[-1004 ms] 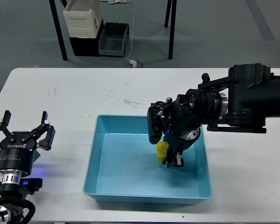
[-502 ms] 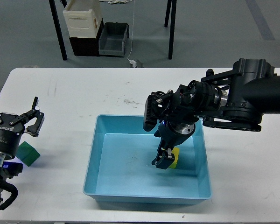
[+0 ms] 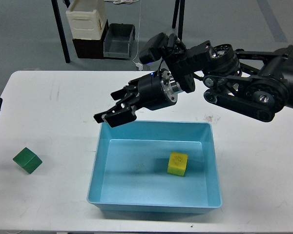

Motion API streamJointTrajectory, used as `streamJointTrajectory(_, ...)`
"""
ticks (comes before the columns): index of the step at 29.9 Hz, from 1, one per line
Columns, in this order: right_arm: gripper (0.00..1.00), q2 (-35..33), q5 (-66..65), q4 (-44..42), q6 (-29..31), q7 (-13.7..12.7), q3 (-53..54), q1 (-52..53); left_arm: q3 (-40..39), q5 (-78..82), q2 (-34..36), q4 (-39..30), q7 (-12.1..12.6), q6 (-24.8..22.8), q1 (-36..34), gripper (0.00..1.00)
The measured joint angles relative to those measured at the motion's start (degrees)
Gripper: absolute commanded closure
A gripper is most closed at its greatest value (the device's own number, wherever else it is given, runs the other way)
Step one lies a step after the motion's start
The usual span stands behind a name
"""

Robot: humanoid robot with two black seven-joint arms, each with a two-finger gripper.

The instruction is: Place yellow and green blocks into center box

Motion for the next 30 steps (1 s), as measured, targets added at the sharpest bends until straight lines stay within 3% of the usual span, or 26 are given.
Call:
streamJointTrajectory(4, 0.03, 0.1, 0.0, 0.5, -3.9, 0.0, 10.8, -6.7, -0.6, 10.4, 4.3, 0.0, -3.1, 0.1, -1.5, 0.0)
streamJointTrajectory(11, 0.03, 0.7, 3.6, 6.1, -11.0, -0.4, 24.4, -17.8, -0.6, 18.4, 11.0, 2.6, -3.7, 0.6, -5.3, 0.0)
streamJointTrajectory(14, 0.04, 0.6, 6.3, 10.6, -12.0, -3.5, 30.7, -24.0, -0.6, 21.3, 11.4, 3.5, -3.7, 0.7, -6.7, 0.0)
streamJointTrajectory(17, 0.04, 0.4, 7.4, 14.9, -12.5, -8.2, 38.7, -31.2, -0.5, 24.0, 11.8, 3.6, -4.0, 0.3, -7.0, 0.0)
streamJointTrajectory(20, 0.03, 0.7, 7.6, 18.9, -12.9, -11.8, 45.9, -38.3, -0.4, 27.6, 14.1, 3.5, -7.4, -0.2, -7.2, 0.0)
streamJointTrajectory(26, 0.03, 2.4, 7.9, 26.6, -14.5, -13.3, 56.8, -51.6, 0.2, 43.2, 21.9, 3.3, -9.1, -2.0, -7.5, 0.0)
streamJointTrajectory(30, 0.03, 3.6, 12.3, 29.7, -14.8, -13.8, 62.2, -59.9, 1.5, 49.8, 27.5, 3.2, -9.2, -7.1, -8.9, 0.0)
